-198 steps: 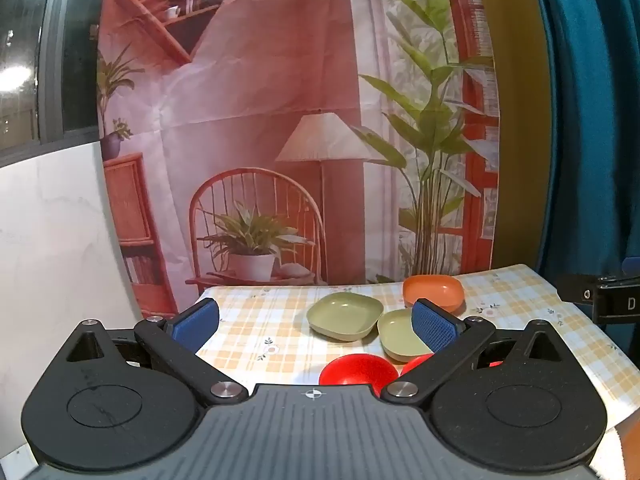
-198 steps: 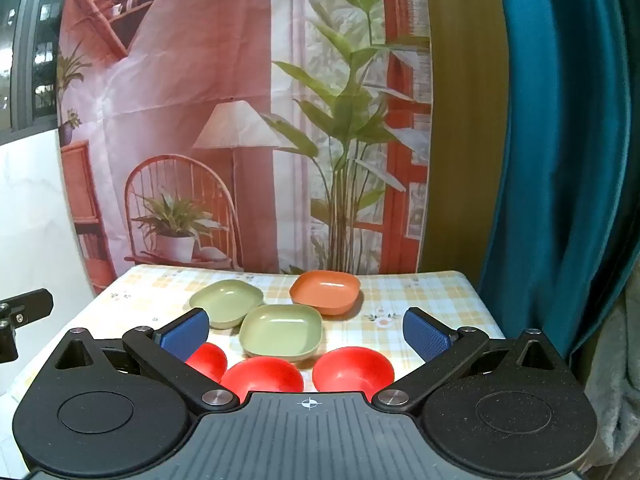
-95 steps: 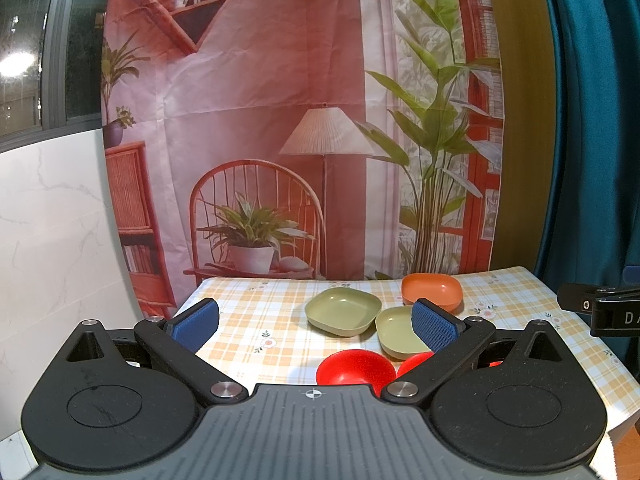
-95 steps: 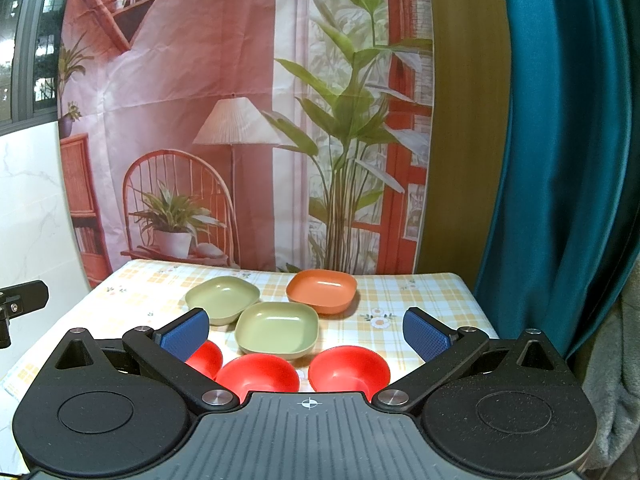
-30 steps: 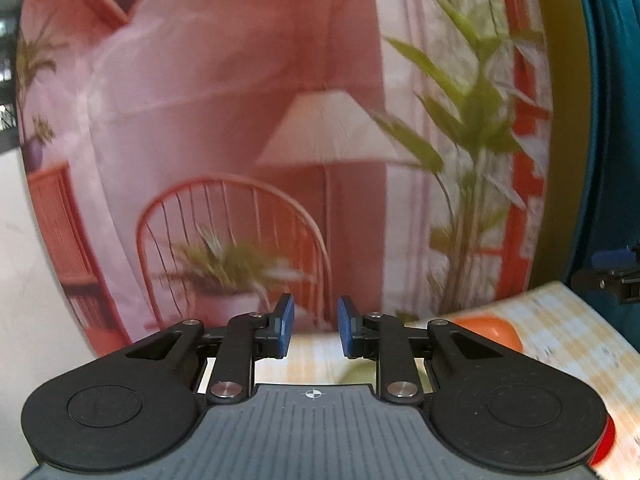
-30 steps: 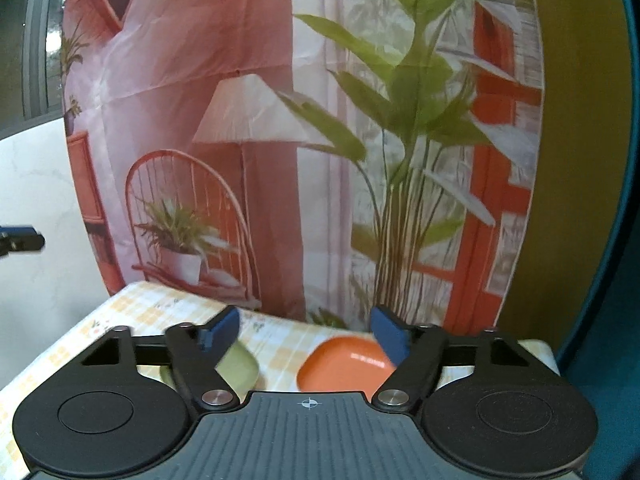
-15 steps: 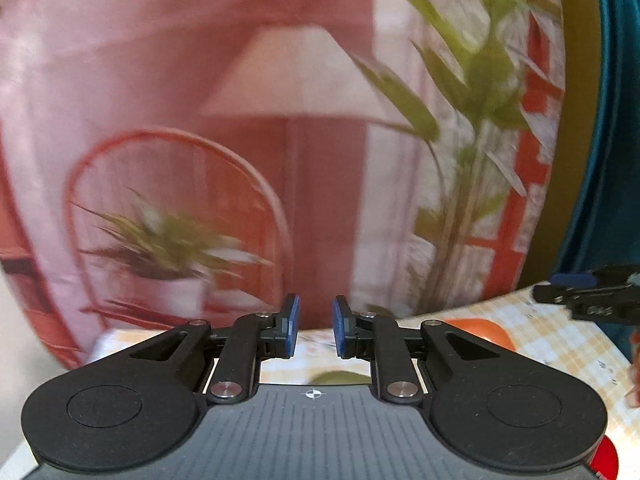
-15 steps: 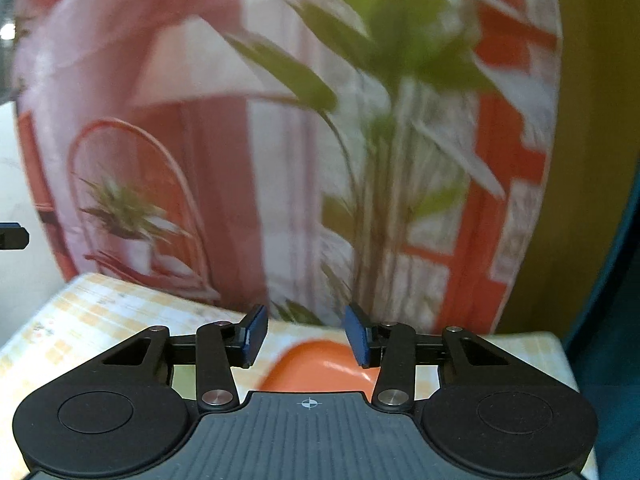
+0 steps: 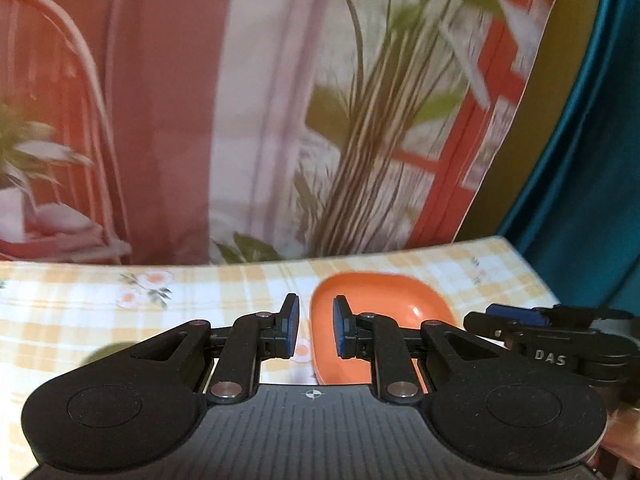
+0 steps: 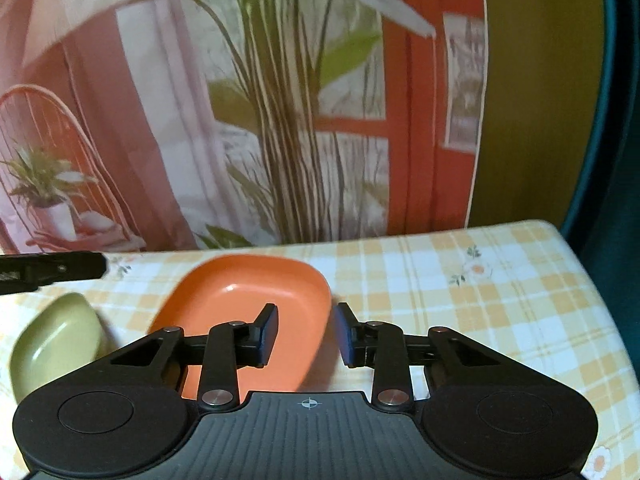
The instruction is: Organize plates and bowls
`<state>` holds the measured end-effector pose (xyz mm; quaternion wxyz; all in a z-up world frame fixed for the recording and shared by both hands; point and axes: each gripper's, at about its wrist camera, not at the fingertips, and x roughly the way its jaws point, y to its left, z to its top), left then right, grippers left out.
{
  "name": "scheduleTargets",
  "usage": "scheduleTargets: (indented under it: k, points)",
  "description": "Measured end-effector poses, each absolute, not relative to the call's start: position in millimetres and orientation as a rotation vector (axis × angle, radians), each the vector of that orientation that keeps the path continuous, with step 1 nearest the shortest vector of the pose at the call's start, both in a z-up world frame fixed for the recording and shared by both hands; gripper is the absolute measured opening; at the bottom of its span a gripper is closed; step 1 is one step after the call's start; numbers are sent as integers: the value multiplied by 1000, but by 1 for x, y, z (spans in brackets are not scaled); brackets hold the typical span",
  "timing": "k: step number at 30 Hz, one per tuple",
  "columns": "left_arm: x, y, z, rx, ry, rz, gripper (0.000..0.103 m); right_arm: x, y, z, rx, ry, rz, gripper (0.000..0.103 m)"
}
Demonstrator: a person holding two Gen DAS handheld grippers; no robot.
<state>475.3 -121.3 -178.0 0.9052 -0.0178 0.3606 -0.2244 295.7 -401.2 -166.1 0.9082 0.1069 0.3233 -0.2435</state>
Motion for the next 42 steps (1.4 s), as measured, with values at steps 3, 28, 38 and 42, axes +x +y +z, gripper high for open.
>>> scheduleTargets:
  k: [3, 28, 38, 42]
  points:
    - [487, -132, -196, -7, 790, -465, 19, 297, -407, -175, 241, 685, -499, 29]
    - [504, -144, -223, 36, 910, -504, 9, 310, -409, -184, 282, 760, -451, 9]
    - [470, -129, -174, 79, 833, -502, 9, 299, -382, -143, 243, 706, -419, 9]
    - [451, -114, -160, 74, 826, -501, 10, 290, -363, -132, 215, 696, -394, 9]
